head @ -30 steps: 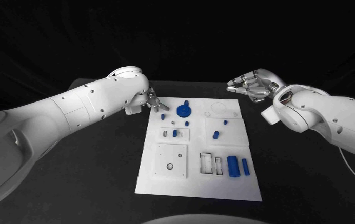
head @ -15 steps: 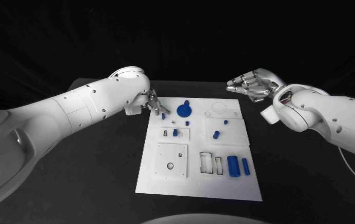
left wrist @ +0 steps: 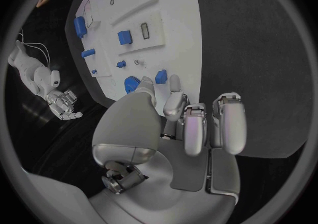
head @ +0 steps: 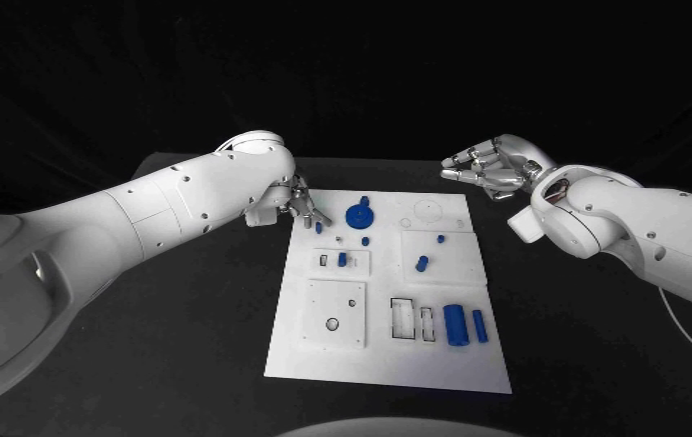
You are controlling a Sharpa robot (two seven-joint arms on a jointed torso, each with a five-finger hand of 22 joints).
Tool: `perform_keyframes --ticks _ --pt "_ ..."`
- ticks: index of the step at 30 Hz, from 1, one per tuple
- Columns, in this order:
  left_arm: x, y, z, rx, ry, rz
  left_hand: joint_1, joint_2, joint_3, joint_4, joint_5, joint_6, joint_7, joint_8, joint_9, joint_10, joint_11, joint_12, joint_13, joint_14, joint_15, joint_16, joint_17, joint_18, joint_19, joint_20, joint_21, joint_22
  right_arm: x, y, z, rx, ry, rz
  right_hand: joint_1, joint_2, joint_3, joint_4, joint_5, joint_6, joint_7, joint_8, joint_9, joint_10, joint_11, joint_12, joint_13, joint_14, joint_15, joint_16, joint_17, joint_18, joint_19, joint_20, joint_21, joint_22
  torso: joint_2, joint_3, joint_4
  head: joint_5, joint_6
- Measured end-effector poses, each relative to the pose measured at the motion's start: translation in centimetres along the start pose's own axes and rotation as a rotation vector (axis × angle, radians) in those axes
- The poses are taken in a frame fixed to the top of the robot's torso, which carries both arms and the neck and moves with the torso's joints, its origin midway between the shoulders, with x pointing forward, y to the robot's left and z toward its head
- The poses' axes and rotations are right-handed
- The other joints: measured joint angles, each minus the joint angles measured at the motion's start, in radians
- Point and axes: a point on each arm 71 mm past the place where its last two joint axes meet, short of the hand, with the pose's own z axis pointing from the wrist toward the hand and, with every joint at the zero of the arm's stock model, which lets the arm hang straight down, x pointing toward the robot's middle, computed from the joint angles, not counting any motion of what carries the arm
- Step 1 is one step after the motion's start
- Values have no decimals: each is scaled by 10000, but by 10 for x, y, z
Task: Assemble the parts on the task board
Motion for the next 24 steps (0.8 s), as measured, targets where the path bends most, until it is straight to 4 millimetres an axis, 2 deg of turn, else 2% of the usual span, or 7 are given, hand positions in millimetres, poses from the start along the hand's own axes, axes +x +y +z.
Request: perform_keyframes --ticks 4,16,24 --pt "1 -1 1 34 28 -21 132 134 150 10 0 0 0 5 10 0 0 0 0 36 -35 0 -1 0 0 0 0 0 0 0 0 -6 11 3 0 0 0 0 0 -29 29 0 0 0 0 0 0 0 0 0 -1 0 0 0 0 0 2 0 3 7 -8" --pt "4 -5 2 196 68 -153 210 132 240 -26 0 -1 0 42 9 0 0 0 -1 36 -35 0 -1 0 0 0 -1 0 1 0 1 -15 32 7 0 0 0 0 0 -29 29 0 0 0 0 0 1 0 0 0 -2 0 0 0 0 0 9 0 -7 -4 -18" --pt "4 -4 3 201 70 -223 410 254 413 -28 0 -1 0 67 18 0 0 0 -14 36 -35 0 -2 0 0 0 -1 0 1 0 1 -20 46 11 0 0 0 0 0 -29 29 0 0 0 0 0 1 0 0 0 -3 0 0 0 0 1 6 4 -2 -12 -29"
